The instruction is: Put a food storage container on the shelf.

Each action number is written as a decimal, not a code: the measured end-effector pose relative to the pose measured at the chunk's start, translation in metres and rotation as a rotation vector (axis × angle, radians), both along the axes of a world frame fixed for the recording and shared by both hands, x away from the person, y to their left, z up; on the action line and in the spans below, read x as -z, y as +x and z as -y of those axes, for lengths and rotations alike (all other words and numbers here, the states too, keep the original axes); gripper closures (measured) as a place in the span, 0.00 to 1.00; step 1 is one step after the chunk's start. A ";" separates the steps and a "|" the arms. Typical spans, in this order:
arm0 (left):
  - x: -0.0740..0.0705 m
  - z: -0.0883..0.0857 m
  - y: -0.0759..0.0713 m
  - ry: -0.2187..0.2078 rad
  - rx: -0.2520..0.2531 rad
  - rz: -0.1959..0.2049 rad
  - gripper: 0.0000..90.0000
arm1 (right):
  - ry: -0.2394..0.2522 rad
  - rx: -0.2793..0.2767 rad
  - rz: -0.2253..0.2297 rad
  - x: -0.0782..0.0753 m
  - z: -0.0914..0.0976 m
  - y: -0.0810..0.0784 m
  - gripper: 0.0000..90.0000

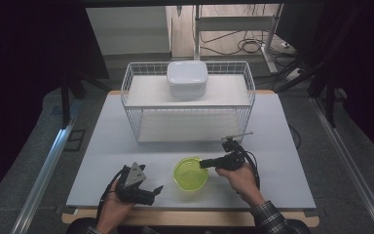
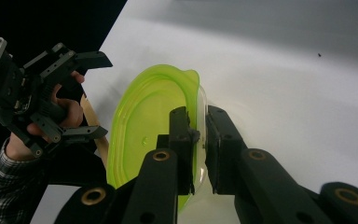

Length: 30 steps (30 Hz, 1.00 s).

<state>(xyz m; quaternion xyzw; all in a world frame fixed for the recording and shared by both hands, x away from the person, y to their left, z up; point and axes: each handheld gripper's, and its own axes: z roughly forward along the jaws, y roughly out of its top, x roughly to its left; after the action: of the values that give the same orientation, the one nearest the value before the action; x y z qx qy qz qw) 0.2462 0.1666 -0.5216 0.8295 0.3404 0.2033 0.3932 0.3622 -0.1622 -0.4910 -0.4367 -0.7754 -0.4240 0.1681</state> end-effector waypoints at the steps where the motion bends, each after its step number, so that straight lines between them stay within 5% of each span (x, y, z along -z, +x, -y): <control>1: 0.000 0.000 0.000 -0.002 -0.001 -0.001 0.07 | 0.001 0.000 0.002 -0.001 0.000 0.000 0.91; 13: -0.001 -0.001 0.000 -0.016 -0.007 0.003 0.07 | 0.067 0.024 0.032 -0.016 0.008 0.001 0.91; 30: -0.001 -0.001 0.000 -0.017 -0.005 0.001 0.07 | 0.145 0.059 0.130 -0.069 0.017 0.006 0.91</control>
<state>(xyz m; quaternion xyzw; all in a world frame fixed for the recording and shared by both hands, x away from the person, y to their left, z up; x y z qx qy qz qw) 0.2462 0.1677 -0.5206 0.8252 0.3441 0.2021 0.3998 0.3681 -0.1797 -0.4219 -0.4174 -0.7389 -0.5112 0.1360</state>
